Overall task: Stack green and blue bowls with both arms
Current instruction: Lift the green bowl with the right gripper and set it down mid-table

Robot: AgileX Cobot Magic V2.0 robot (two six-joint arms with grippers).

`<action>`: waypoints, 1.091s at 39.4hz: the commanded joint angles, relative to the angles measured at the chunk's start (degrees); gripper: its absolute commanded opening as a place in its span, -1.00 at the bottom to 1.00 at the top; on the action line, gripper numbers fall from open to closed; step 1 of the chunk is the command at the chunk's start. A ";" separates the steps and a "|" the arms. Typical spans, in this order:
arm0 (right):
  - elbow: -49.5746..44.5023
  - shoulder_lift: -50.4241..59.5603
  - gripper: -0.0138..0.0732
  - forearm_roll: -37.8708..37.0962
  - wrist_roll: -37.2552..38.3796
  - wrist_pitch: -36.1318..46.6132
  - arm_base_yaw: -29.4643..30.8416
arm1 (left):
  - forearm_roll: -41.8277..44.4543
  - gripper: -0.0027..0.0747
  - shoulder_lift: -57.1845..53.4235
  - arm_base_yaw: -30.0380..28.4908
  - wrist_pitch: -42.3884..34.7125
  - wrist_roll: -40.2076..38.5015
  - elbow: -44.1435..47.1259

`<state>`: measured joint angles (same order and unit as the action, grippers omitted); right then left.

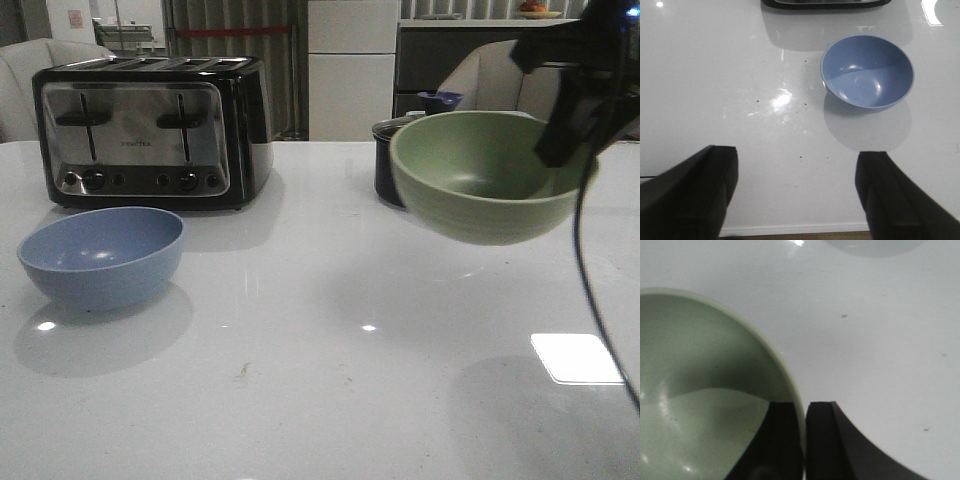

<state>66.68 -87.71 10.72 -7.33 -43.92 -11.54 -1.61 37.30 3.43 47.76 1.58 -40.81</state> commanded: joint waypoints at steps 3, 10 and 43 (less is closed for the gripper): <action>1.74 0.60 -0.62 2.56 -0.94 0.48 -7.25 | -0.21 0.48 0.26 0.32 -3.65 -0.38 -1.97; 1.74 -3.92 -0.62 2.82 -0.94 2.04 -13.01 | -0.21 0.48 0.26 0.32 -3.65 -0.38 -1.97; 1.74 -10.51 0.24 3.38 -0.94 9.09 -13.97 | -0.21 0.48 0.26 0.32 -3.75 -0.38 -1.97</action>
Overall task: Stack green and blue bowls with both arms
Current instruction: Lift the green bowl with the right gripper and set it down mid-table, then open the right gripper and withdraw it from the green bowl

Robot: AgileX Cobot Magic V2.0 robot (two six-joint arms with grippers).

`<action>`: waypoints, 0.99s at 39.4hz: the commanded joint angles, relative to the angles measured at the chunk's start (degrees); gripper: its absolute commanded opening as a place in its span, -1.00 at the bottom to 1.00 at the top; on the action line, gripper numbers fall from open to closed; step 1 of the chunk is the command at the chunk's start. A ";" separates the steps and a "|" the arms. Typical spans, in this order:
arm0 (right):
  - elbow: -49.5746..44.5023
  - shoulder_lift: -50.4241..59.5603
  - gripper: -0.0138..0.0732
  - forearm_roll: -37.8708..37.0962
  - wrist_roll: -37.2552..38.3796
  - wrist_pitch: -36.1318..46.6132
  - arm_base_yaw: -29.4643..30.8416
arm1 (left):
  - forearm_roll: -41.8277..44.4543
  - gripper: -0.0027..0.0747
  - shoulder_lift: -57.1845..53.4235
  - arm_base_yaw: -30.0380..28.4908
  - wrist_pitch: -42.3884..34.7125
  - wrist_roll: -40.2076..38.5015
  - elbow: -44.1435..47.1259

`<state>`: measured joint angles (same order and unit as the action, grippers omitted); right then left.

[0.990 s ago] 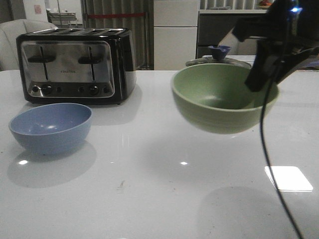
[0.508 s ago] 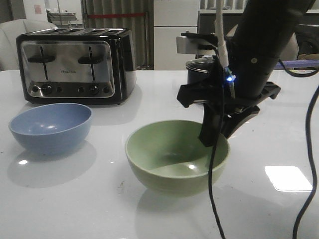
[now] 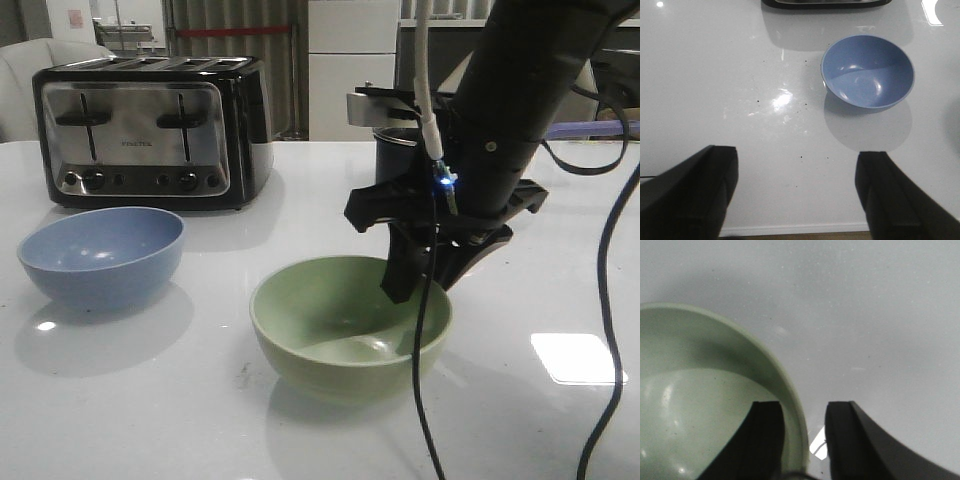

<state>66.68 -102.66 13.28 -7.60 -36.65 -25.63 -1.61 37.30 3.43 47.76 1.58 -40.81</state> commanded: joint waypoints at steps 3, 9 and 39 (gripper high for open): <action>1.55 6.94 0.24 0.76 -0.67 1.65 0.12 | -0.21 0.48 0.26 0.32 -3.87 -0.38 -1.97; 0.78 14.00 0.24 0.76 -1.07 1.15 -0.10 | -0.21 0.48 0.26 0.32 -3.87 -0.38 -1.97; -23.93 67.81 0.22 0.25 -6.12 -12.00 -2.76 | -0.58 0.48 0.61 0.69 -4.96 0.10 -1.97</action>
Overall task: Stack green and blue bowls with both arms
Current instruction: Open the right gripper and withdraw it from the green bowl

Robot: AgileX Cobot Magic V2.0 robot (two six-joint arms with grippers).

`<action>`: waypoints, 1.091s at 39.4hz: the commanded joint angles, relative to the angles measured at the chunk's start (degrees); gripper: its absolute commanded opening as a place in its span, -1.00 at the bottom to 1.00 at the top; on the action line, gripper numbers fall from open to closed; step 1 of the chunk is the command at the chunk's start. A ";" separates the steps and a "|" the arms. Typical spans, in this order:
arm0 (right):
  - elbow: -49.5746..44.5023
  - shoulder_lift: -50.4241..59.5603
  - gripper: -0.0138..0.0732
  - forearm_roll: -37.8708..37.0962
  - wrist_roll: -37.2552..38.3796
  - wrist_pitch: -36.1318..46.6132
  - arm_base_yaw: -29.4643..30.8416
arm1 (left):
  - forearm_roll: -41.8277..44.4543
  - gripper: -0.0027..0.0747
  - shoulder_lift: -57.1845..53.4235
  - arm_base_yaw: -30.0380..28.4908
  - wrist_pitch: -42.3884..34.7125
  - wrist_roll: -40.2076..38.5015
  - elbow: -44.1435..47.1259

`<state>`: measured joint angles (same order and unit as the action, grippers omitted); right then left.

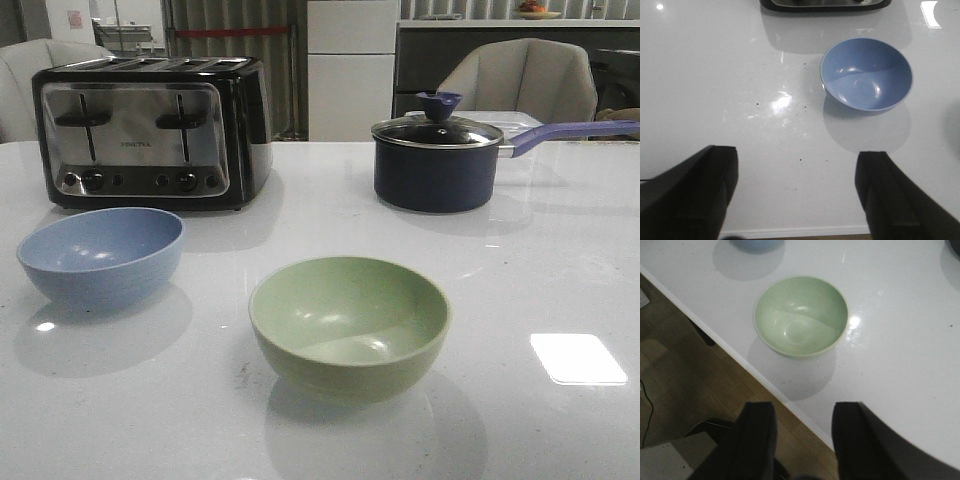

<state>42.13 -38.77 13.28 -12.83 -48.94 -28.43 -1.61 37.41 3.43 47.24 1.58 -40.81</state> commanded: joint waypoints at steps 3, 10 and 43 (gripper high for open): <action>0.00 7.18 0.22 0.25 -0.88 -1.84 0.04 | -0.58 0.48 1.94 1.92 -4.44 0.10 -1.97; -0.16 11.11 0.22 0.25 -0.88 -3.24 0.04 | -0.19 0.48 8.58 5.98 -4.44 0.10 -2.64; -0.16 11.01 0.22 0.36 -0.88 -4.31 0.04 | 0.86 0.48 59.63 6.83 -5.38 0.10 -32.20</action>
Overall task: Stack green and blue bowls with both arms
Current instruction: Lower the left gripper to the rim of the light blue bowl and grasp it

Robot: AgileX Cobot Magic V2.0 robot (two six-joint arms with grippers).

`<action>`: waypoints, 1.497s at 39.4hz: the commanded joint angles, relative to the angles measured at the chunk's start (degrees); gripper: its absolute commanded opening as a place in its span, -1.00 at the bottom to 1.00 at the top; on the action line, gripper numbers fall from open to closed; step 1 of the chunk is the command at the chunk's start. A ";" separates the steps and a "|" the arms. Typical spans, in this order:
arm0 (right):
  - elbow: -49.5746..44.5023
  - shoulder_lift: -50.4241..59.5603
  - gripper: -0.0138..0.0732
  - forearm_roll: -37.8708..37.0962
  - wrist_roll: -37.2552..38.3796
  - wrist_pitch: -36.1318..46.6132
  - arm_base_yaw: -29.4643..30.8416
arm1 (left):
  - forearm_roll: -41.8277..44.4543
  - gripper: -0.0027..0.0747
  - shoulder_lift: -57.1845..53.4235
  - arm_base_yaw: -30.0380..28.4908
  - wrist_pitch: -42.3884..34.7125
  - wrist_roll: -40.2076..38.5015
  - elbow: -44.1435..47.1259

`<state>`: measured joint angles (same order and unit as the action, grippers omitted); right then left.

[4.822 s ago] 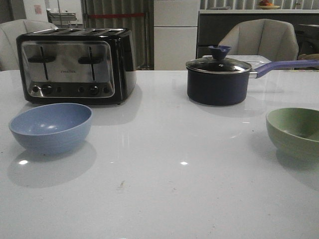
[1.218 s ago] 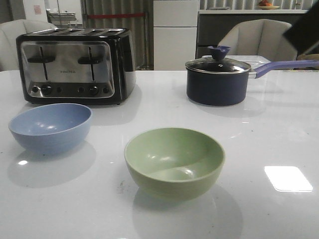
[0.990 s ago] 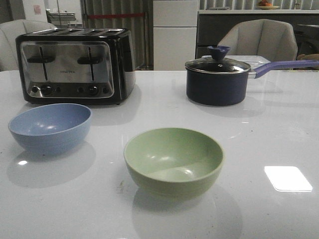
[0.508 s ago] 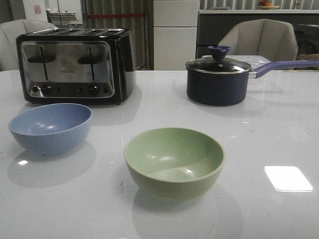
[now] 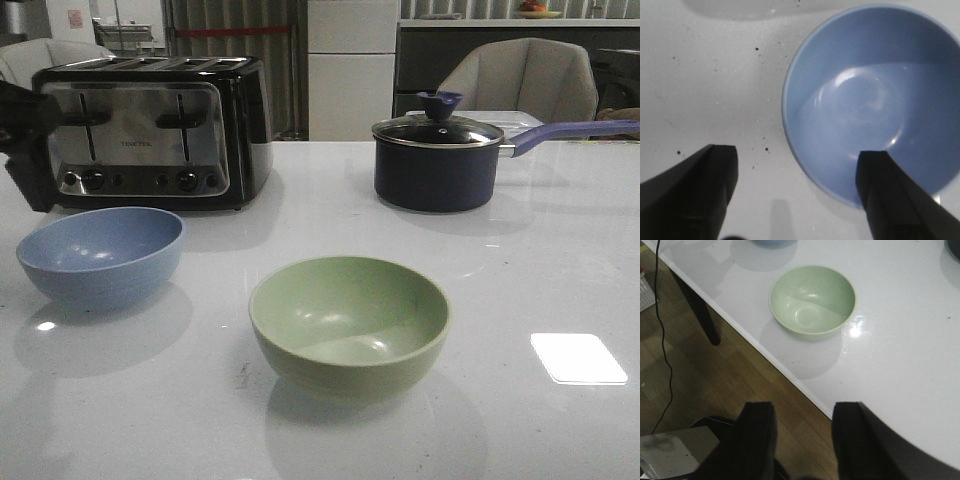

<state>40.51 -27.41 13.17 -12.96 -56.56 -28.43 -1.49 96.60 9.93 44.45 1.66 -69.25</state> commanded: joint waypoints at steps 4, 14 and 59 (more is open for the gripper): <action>1.46 -0.35 0.22 0.47 -0.75 3.31 0.04 | 2.06 0.48 4.49 0.34 -2.94 0.01 -6.22; 1.46 -0.35 0.22 0.47 -0.75 3.31 0.04 | 1.49 0.32 10.91 0.14 -2.92 -0.11 -9.37; 1.46 -0.35 0.22 0.47 -0.75 3.27 0.04 | -10.69 -0.68 -6.13 1.53 5.66 11.71 -9.60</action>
<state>40.51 -27.41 13.17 -13.07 -56.94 -28.43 -7.38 95.57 10.27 49.22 9.63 -77.09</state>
